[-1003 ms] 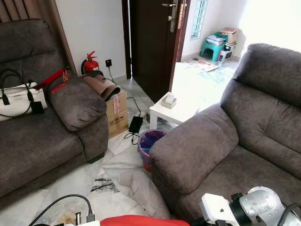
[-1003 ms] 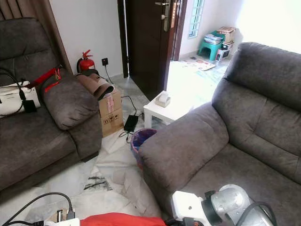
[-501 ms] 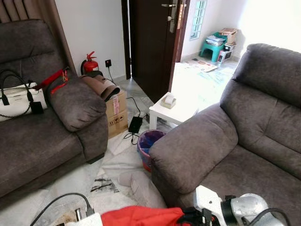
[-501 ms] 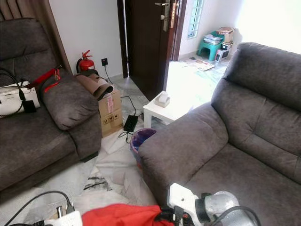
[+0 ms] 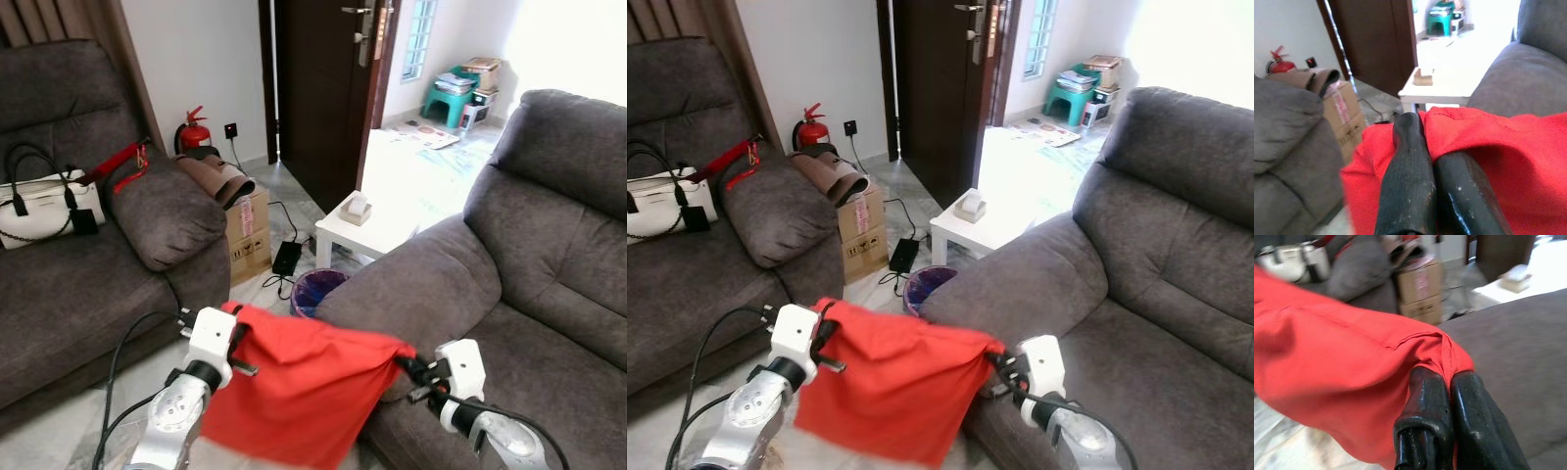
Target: Move the pillow to the sofa from floor
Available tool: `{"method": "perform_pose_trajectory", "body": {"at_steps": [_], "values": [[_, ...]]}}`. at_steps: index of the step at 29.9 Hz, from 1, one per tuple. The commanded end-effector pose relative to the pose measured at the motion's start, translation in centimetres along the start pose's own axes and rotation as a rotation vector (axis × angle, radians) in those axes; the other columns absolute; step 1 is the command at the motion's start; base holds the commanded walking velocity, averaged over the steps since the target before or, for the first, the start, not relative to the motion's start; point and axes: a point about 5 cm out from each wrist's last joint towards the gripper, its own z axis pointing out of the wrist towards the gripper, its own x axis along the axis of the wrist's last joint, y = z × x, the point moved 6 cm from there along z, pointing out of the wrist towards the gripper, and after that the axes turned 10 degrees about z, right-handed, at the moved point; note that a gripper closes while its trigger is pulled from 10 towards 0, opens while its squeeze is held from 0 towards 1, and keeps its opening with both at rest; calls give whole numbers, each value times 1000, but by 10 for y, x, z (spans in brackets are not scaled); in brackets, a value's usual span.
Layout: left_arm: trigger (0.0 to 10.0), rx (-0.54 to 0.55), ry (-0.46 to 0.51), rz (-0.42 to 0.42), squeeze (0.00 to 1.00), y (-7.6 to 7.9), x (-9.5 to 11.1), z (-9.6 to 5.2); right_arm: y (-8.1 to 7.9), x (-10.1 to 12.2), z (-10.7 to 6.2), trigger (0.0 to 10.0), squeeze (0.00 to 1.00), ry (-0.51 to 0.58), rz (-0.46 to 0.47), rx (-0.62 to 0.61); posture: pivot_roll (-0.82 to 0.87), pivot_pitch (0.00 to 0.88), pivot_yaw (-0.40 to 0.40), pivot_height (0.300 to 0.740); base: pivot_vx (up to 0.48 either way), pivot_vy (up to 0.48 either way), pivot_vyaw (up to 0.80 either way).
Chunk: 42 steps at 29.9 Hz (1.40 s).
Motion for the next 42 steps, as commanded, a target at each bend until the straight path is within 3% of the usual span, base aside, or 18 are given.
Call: {"method": "perform_pose_trajectory", "body": {"at_steps": [1, 7, 11, 13, 21, 42], "values": [[10000, -1, 42, 58, 0, 3, 13, -1, -1, 38, 6, 10000, 0, 169, 16, -26, 29, 0, -2, 740, 0, 0, 0], [10000, 34, 40, 46, 0, 0, 13, -6, -4, 44, 9, 10000, 0, 201, 45, -36, 38, 0, -8, 740, 0, 0, -400], [10000, 84, 42, -14, 0, -3, 17, -11, -14, 45, 16, 10000, 0, 208, 68, -22, 46, 0, -16, 740, 0, 0, -800], [10000, 74, 37, 11, 0, -1, 19, -10, -14, 43, 17, 10000, 0, 202, 35, -28, 47, 0, -15, 740, 0, -472, -800], [10000, 73, 24, 2, 0, 0, 20, -12, -2, 45, 14, 10000, 0, 223, 59, -96, 37, 0, -15, 740, 0, -399, -800], [10000, 33, 45, -34, 0, 2, 27, -9, 13, 43, 11, 10000, 0, 236, 71, -203, 39, 0, -25, 740, 0, 0, -800]]}}
